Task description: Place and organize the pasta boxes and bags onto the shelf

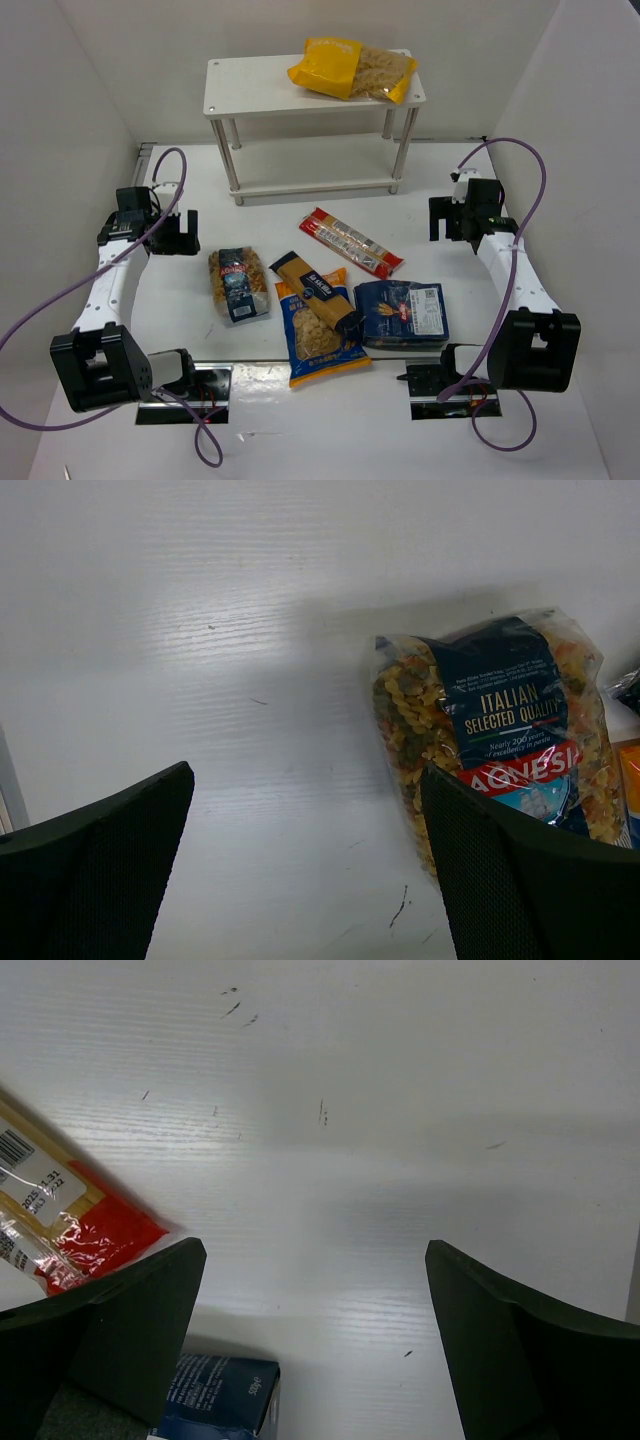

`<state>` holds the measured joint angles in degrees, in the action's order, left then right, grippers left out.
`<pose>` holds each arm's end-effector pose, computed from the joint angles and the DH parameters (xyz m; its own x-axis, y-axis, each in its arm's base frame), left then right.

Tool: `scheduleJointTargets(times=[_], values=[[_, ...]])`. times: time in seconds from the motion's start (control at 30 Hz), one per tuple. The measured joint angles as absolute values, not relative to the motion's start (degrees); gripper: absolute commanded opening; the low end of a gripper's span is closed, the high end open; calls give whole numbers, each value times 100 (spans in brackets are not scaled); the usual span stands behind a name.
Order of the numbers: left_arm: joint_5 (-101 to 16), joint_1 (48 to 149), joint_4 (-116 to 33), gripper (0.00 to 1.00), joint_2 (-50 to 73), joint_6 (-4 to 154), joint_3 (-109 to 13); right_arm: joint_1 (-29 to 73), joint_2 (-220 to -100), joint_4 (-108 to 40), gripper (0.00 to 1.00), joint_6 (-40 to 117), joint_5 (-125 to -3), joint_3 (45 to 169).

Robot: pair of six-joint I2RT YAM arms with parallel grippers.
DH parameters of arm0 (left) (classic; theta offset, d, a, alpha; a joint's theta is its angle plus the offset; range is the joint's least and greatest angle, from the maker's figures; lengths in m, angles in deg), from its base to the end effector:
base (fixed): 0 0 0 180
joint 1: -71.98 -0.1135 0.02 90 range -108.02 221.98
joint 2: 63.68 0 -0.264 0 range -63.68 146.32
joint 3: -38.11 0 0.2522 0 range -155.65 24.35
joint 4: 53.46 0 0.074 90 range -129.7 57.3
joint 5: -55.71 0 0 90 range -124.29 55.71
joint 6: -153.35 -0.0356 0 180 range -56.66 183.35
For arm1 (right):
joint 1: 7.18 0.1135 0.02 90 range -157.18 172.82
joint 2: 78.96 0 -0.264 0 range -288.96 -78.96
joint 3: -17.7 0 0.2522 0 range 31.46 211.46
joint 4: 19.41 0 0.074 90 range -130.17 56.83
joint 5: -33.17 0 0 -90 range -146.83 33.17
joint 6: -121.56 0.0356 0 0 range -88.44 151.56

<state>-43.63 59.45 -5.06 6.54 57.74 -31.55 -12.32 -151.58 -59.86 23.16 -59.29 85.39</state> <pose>0.2497 0.0496 0.2771 -0.7435 -0.0664 -0.6654 -0.0375 0.9976 -0.0576 0.2684 -0.0226 0.2658 -0.7100 -0.0827 -0.6993 -0.0447 0.9964 -0.0724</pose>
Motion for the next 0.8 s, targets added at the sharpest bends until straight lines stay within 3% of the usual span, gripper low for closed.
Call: scheduleJointTargets(times=[0.57, 0.8], values=[[-4503, 5954, -493, 100, 651, 5741, -3155, -1232, -15152, -5995, 100, 2215, -6080, 8539], [-4866, 6570, -63, 100, 964, 5112, -3610, -1232, -15079, -6002, 100, 2139, -6104, 8539]])
